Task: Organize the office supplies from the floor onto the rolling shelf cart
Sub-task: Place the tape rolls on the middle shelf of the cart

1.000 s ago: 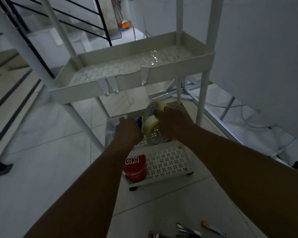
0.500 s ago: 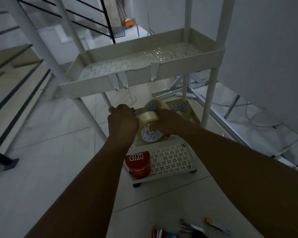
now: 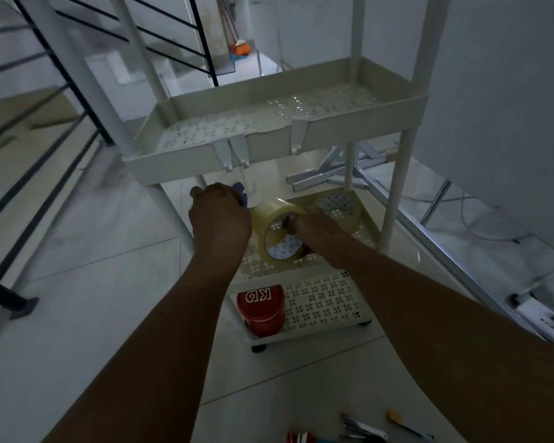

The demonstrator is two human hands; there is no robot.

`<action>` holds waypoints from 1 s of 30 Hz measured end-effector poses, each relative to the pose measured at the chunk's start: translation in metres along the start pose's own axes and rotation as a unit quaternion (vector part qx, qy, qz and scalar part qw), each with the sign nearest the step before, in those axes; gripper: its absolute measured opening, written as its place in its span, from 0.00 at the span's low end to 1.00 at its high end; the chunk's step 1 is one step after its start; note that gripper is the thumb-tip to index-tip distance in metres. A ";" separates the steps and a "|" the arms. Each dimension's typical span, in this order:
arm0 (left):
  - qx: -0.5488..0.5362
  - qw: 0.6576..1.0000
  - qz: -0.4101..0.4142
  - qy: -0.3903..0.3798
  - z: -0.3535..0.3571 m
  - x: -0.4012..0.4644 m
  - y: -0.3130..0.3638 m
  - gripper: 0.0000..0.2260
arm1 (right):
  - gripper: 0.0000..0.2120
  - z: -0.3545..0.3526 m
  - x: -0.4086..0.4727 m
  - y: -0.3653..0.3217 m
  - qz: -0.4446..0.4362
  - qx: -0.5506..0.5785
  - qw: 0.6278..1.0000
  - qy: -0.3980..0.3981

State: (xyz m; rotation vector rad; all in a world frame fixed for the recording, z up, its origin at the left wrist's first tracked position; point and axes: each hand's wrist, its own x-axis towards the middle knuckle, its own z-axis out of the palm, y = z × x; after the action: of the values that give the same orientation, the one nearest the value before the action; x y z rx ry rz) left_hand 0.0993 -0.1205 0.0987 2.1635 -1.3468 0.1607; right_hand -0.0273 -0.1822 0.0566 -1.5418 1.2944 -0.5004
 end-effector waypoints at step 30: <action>-0.484 0.839 -0.210 -0.134 0.048 -0.146 -0.001 0.18 | 0.20 0.023 -0.084 0.070 0.037 0.187 0.980 0.054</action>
State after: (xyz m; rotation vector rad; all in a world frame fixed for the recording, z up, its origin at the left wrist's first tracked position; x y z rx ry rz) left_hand 0.0207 -0.0312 0.0015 1.5284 -0.7512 -0.8489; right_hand -0.0706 -0.0902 0.0099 -1.1633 1.2501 -0.7420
